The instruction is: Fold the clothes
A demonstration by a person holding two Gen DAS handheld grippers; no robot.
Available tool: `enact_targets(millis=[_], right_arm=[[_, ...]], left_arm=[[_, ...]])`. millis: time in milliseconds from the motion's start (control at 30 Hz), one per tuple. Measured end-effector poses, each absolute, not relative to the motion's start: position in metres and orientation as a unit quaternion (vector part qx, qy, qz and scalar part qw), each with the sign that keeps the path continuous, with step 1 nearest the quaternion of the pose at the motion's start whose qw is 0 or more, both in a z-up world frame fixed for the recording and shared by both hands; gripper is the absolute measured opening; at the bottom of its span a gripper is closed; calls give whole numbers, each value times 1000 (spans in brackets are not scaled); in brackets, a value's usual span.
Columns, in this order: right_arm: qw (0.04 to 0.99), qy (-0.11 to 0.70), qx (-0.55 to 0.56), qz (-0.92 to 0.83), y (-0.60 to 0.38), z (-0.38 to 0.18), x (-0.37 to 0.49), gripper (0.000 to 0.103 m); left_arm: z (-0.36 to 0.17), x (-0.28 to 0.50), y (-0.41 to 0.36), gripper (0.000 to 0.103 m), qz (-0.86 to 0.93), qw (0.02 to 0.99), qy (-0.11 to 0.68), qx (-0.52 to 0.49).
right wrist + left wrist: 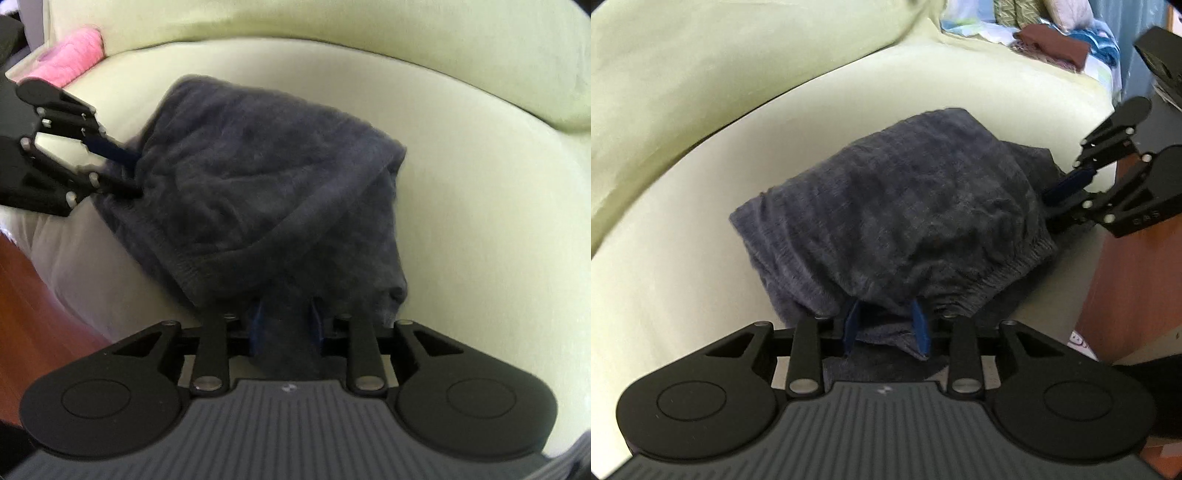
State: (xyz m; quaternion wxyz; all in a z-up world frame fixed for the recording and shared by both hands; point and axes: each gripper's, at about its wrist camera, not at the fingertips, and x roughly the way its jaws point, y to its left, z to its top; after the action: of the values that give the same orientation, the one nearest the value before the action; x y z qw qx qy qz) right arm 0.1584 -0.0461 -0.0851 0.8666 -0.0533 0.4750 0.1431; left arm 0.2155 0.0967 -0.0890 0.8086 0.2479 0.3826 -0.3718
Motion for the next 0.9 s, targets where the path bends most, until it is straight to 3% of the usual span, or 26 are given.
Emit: enact_targets(millis=[33,100,267,500,667,900], right_arm=[[867,476,-45,142,-49,-81,159,29],[874,465,-17,144,-57,-70,163,44],[893,407,-25,192,-64,-37,201,55],[836,387,-171,350,-36,-22,271,56],[833,407,-115,357,-29,-21,254,56],[831,395,-129,370,-24,-21,261,55]], left_arm=[[-88,214,99,39,-373,810,380,246],[-74,220,103,39,-372,819,362,244],[-59,248,110,40,-355,826,360,247],[-63,236,107,40,-376,810,394,217],[-88,223,101,40,-372,790,424,241],[-67,240,120,40,-370,803,415,216]])
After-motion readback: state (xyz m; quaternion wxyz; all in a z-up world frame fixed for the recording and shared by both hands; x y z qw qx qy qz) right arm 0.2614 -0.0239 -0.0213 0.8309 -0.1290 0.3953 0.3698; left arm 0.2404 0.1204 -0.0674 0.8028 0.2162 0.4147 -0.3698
